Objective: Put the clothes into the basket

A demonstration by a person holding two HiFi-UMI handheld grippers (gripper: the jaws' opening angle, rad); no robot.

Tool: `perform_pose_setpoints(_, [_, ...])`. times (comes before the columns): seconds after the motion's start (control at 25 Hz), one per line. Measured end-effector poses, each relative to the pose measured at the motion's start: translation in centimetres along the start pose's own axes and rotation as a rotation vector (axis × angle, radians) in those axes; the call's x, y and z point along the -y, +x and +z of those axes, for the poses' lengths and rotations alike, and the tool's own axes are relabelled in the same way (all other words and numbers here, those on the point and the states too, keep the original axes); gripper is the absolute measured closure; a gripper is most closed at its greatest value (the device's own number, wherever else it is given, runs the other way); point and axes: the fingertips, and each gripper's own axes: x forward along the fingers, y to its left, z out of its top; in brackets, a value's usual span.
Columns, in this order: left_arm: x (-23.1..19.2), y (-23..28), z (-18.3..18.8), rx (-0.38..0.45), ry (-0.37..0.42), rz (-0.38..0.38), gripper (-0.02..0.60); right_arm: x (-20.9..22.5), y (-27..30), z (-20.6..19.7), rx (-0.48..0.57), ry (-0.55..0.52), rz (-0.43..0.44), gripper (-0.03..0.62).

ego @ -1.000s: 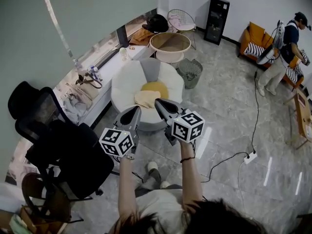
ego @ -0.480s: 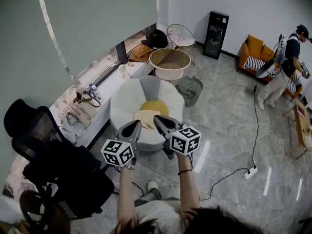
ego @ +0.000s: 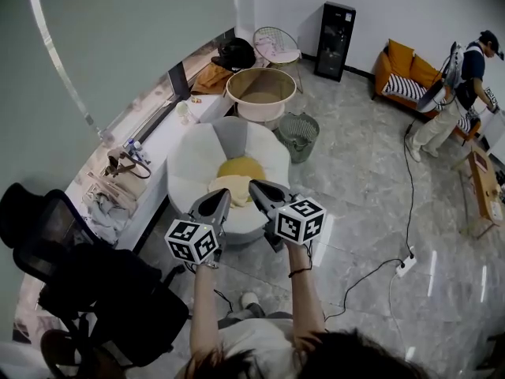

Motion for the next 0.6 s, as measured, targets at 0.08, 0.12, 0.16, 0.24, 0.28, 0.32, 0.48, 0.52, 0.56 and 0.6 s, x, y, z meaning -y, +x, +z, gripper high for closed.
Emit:
perform_pose_setpoints(0.08, [-0.5,0.6,0.3,0.0,0.005,-0.008,0.571,0.5,0.7,0.3,0.003,-0.001,-0.003,0.585])
perform_pose_setpoints(0.12, [-0.8,0.9,0.4,0.0,0.009,-0.011,0.571,0.7,1.0,0.4,0.005,0.001,-0.004,0.585])
perform_pose_setpoints(0.16, [-1.1,1.1,0.6,0.002,0.012,-0.012,0.571,0.9,1.3,0.5,0.007,0.003,-0.004,0.585])
perform_pose_setpoints(0.24, [-2.0,1.3,0.9,0.007,0.015,-0.007,0.571,1.2,2.0,0.6,0.013,0.005,-0.002,0.585])
perform_pose_setpoints(0.28, [-2.5,1.4,1.1,0.01,0.016,-0.003,0.571,1.3,2.5,0.7,0.014,0.004,0.001,0.585])
perform_pose_setpoints(0.32, [-3.0,1.4,1.2,0.013,0.016,0.002,0.571,1.2,2.9,0.7,0.013,0.001,0.006,0.585])
perform_pose_setpoints(0.48, [-4.3,1.0,1.0,-0.01,0.052,0.016,0.571,0.5,4.2,-0.4,-0.001,-0.007,0.031,0.585])
perform_pose_setpoints(0.52, [-4.4,1.0,0.9,-0.014,0.061,0.014,0.571,0.6,4.5,-0.5,-0.003,-0.006,0.029,0.585])
perform_pose_setpoints(0.56, [-4.6,1.1,0.9,-0.014,0.062,0.011,0.571,0.9,4.7,-0.5,-0.003,-0.005,0.025,0.585])
perform_pose_setpoints(0.6, [-4.8,1.2,1.0,-0.01,0.056,0.011,0.571,1.1,4.8,-0.5,-0.002,-0.005,0.02,0.585])
